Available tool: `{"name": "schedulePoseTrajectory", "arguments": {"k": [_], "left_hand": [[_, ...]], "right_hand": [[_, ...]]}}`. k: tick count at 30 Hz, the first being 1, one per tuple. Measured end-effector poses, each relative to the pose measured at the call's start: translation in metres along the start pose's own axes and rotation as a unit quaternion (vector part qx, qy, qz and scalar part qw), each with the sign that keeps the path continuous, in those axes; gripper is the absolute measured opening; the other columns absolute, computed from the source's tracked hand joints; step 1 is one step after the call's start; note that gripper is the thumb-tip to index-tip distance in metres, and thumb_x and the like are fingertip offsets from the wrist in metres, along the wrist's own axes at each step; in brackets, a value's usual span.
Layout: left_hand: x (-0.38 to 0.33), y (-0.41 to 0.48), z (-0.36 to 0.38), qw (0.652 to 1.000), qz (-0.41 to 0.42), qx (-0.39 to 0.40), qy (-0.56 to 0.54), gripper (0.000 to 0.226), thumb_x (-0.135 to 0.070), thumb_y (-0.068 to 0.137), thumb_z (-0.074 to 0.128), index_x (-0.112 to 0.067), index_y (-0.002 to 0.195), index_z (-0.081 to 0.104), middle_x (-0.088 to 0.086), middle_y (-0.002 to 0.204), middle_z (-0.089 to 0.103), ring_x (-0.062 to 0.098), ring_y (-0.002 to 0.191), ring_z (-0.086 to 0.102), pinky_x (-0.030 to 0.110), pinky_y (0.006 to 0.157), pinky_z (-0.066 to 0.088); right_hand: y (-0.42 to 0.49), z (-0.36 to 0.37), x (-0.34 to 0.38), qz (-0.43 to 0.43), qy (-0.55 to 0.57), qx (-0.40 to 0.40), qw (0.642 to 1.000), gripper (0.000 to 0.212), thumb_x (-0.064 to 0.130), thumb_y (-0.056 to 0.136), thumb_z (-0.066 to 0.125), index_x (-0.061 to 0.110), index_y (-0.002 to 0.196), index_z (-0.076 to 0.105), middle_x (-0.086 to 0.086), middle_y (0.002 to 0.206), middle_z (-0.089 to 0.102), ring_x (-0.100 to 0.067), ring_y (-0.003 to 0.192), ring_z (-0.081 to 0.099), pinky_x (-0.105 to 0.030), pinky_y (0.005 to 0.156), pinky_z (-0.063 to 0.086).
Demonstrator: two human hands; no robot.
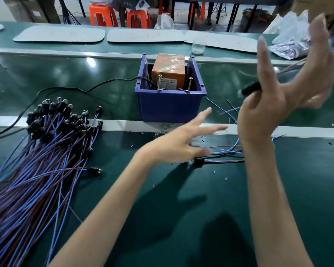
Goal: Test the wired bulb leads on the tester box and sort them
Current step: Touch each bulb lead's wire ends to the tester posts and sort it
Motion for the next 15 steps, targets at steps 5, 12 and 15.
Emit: {"name": "schedulePoseTrajectory", "arguments": {"k": [5, 12, 15], "left_hand": [[0.012, 0.003, 0.000, 0.996, -0.050, -0.073, -0.002, 0.045, -0.016, 0.093, 0.060, -0.029, 0.136, 0.052, -0.003, 0.137, 0.055, 0.005, 0.122, 0.052, 0.021, 0.102, 0.040], [0.034, 0.001, -0.015, 0.976, -0.150, -0.153, 0.049, 0.017, -0.026, 0.088, 0.063, -0.028, 0.104, 0.067, -0.015, 0.087, 0.066, 0.006, 0.088, 0.064, 0.029, 0.091, 0.051], [0.033, 0.004, -0.003, 0.979, -0.138, -0.143, 0.053, 0.021, -0.034, 0.084, 0.069, -0.026, 0.104, 0.068, -0.013, 0.086, 0.068, 0.005, 0.085, 0.066, 0.031, 0.089, 0.052]], "right_hand": [[-0.012, 0.018, -0.007, -0.018, -0.016, 0.206, 0.978, 0.036, 0.003, 0.092, 0.054, 0.030, 0.096, 0.077, 0.010, 0.119, 0.066, -0.016, 0.116, 0.048, -0.035, 0.090, 0.020], [-0.077, 0.045, -0.025, 0.083, -0.032, 0.767, 0.635, 0.028, 0.013, 0.092, 0.060, 0.033, 0.107, 0.073, 0.000, 0.095, 0.069, -0.022, 0.091, 0.060, -0.024, 0.072, 0.038], [-0.083, 0.048, -0.028, 0.119, 0.015, 0.750, 0.650, 0.020, 0.014, 0.085, 0.069, 0.026, 0.099, 0.076, 0.008, 0.072, 0.062, -0.018, 0.071, 0.058, -0.022, 0.062, 0.040]]}}
Point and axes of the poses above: each hand's wrist, its own y-axis towards the middle knuckle, its own z-axis out of the palm, x = y × z, the point moved 3 cm from there along y, towards the middle knuckle
